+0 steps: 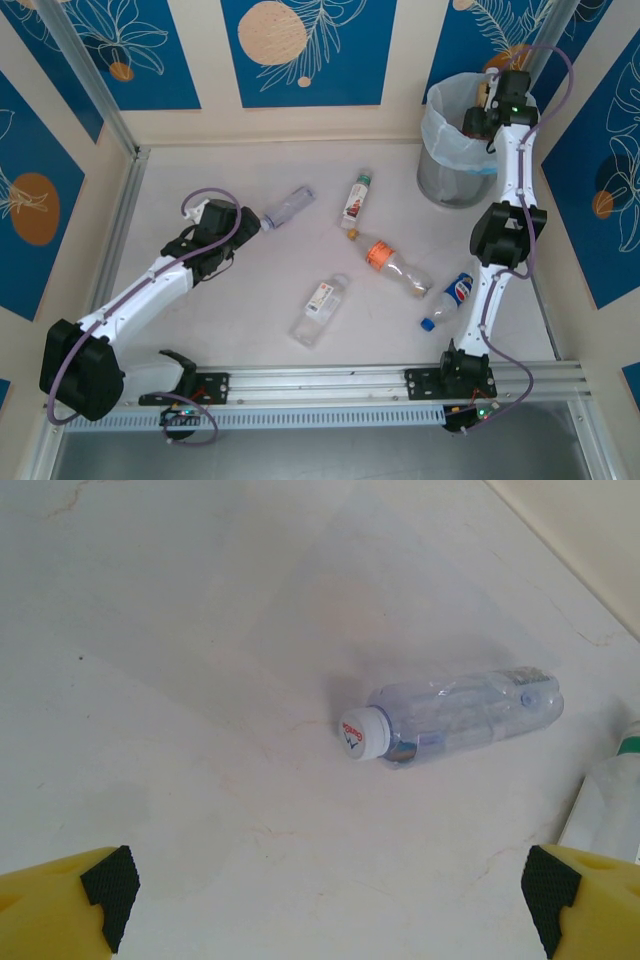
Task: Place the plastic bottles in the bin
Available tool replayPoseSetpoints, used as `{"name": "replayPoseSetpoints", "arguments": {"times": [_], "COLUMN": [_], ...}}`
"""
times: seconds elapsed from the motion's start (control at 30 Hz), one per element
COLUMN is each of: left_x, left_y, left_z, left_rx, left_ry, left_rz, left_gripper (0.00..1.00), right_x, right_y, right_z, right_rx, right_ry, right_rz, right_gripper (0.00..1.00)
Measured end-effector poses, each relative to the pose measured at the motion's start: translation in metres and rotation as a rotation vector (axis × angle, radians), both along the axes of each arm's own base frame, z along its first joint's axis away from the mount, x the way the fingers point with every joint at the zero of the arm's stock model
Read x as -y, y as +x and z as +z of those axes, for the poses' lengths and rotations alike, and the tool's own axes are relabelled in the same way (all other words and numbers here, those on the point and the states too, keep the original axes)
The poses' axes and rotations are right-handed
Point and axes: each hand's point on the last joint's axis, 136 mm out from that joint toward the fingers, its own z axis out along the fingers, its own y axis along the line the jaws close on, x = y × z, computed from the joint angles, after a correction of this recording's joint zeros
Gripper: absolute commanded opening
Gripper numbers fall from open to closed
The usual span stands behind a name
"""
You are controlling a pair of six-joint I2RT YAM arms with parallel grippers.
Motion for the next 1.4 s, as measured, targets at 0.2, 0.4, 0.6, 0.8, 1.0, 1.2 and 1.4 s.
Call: {"name": "replayPoseSetpoints", "arguments": {"times": [0.2, 0.4, 0.6, 0.8, 1.0, 1.2, 1.4], "left_x": [0.003, 0.007, 0.014, 0.019, 0.021, 0.023, 0.024], "left_y": [0.000, 0.001, 0.006, 0.007, 0.012, 0.016, 0.022], "left_z": [-0.007, -0.009, -0.004, -0.006, -0.012, -0.015, -0.022], "left_rx": [-0.023, -0.027, 0.006, 0.020, 0.006, 0.011, -0.004], "left_ry": [-0.001, 0.000, -0.004, 0.051, 0.137, 0.190, 0.217], "left_rz": [-0.011, -0.037, -0.086, -0.166, -0.239, -0.287, -0.300], "left_gripper": [0.99, 1.00, 0.99, 1.00, 0.99, 0.99, 1.00], "right_x": [0.001, -0.004, -0.014, -0.023, -0.032, -0.040, -0.050], "right_y": [-0.005, -0.001, 0.003, 0.002, -0.012, -0.027, -0.039], "right_z": [-0.019, -0.009, 0.001, 0.008, 0.045, 0.087, 0.094], "right_rx": [-0.062, -0.040, -0.013, 0.006, 0.073, 0.169, 0.194], "right_ry": [0.007, 0.002, -0.003, 0.017, 0.068, 0.101, 0.127], "right_rz": [-0.010, -0.001, 0.015, 0.014, 0.008, 0.004, 0.007], "right_gripper": [0.86, 0.89, 0.90, 0.92, 0.94, 0.96, 1.00]}}
